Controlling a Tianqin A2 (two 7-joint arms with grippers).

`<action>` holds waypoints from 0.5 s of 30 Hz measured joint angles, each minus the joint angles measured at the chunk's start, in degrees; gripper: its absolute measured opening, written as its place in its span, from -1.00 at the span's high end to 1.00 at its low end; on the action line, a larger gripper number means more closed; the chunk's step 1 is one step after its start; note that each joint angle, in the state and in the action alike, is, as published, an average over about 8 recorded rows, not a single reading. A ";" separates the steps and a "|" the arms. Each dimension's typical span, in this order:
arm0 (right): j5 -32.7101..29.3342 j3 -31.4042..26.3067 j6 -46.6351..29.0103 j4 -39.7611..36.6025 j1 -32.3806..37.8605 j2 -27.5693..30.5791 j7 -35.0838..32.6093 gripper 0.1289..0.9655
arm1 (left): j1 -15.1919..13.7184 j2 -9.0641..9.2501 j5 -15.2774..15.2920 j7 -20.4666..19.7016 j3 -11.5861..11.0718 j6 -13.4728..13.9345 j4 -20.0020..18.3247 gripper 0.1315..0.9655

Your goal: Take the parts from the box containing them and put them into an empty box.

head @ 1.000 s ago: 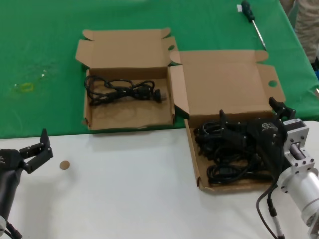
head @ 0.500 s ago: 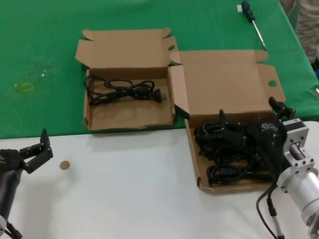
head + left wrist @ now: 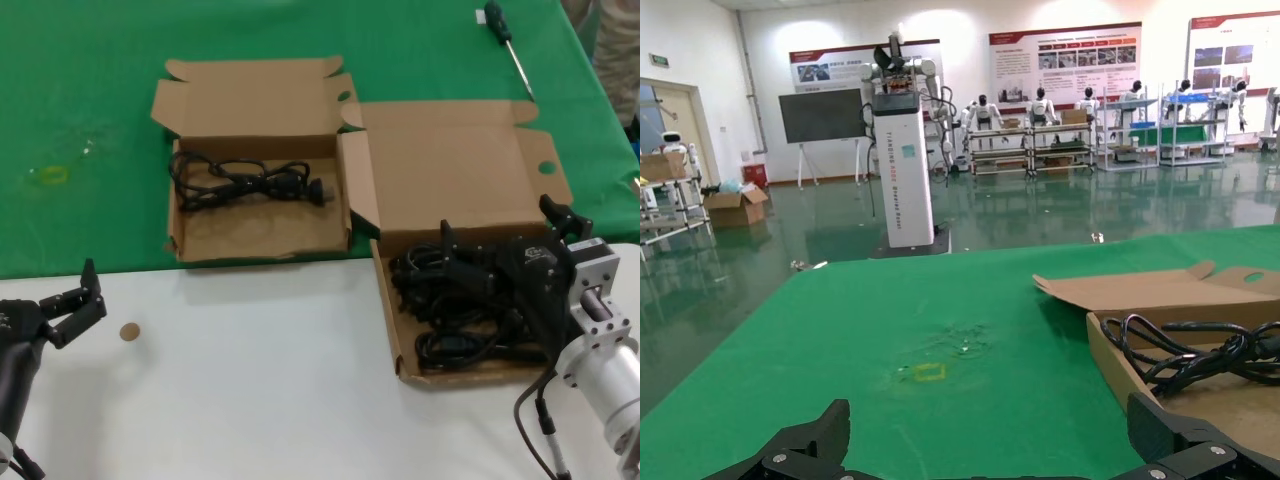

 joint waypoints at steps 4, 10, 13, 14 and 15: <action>0.00 0.00 0.00 0.00 0.00 0.00 0.00 -1.00 | 0.00 0.00 0.00 0.00 0.00 0.00 0.00 -1.00; 0.00 0.00 0.00 0.00 0.00 0.00 0.00 -1.00 | 0.00 0.00 0.00 0.00 0.00 0.00 0.00 -1.00; 0.00 0.00 0.00 0.00 0.00 0.00 0.00 -1.00 | 0.00 0.00 0.00 0.00 0.00 0.00 0.00 -1.00; 0.00 0.00 0.00 0.00 0.00 0.00 0.00 -1.00 | 0.00 0.00 0.00 0.00 0.00 0.00 0.00 -1.00; 0.00 0.00 0.00 0.00 0.00 0.00 0.00 -1.00 | 0.00 0.00 0.00 0.00 0.00 0.00 0.00 -1.00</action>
